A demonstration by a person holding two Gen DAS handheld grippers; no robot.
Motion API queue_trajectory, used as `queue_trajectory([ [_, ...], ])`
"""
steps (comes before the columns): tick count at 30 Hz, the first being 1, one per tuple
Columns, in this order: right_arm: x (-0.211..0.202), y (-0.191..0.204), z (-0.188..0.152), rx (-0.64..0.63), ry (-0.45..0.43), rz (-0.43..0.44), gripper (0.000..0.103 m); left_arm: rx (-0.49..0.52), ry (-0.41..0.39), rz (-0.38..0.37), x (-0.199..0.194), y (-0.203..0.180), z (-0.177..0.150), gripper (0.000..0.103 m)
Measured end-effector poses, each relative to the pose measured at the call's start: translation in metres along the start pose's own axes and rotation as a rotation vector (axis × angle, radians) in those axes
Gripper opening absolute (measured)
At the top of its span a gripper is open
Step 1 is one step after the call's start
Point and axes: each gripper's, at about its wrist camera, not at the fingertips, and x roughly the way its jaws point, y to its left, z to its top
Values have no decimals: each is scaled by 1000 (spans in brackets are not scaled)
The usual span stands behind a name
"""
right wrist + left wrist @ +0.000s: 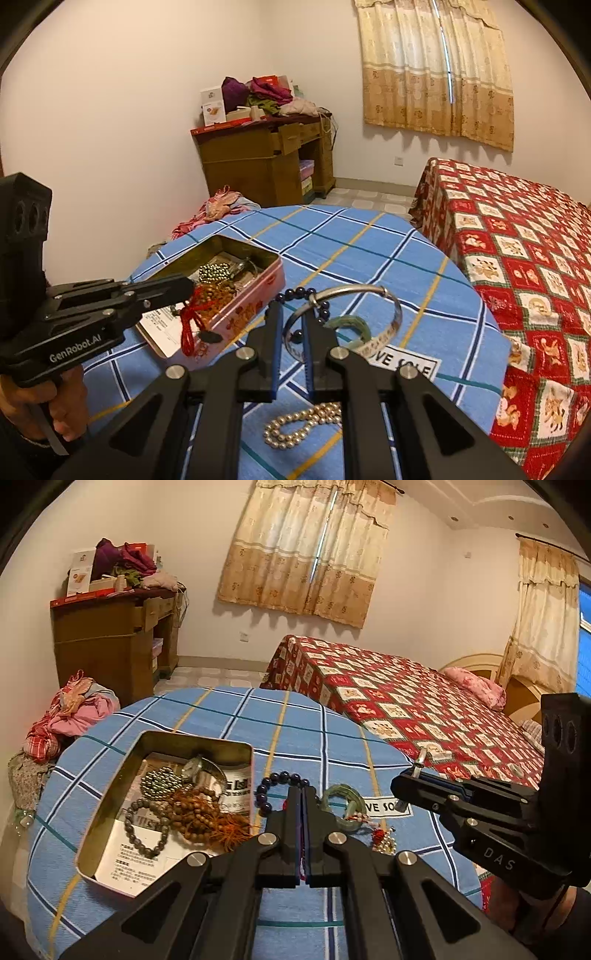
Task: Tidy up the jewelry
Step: 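Carry the silver bangle into the tin box and open the right gripper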
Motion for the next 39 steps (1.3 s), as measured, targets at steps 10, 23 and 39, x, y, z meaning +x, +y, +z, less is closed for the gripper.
queue_trajectory([
  [10, 17, 22, 15, -66, 3, 64, 12, -46, -24, 63, -10, 27, 8, 0],
  [23, 40, 57, 30, -133, 8, 154, 12, -86, -49, 165, -17, 65, 14, 0],
  [39, 78, 101, 24, -183, 78, 247, 12, -122, -12, 206, -6, 94, 5, 0],
])
